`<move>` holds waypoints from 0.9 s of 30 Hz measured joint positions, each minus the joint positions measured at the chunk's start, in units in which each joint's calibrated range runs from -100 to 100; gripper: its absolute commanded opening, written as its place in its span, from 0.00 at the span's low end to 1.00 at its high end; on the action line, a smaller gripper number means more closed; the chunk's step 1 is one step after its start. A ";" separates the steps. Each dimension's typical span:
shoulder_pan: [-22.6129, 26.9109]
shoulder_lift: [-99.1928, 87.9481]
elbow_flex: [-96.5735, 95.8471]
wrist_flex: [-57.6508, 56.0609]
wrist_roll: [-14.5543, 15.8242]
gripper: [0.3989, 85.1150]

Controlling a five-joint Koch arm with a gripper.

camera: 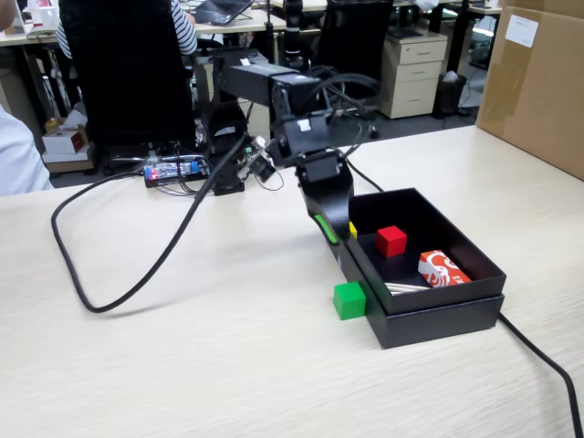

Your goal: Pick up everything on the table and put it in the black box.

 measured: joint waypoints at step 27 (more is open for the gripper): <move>1.27 22.52 5.11 0.00 0.93 0.52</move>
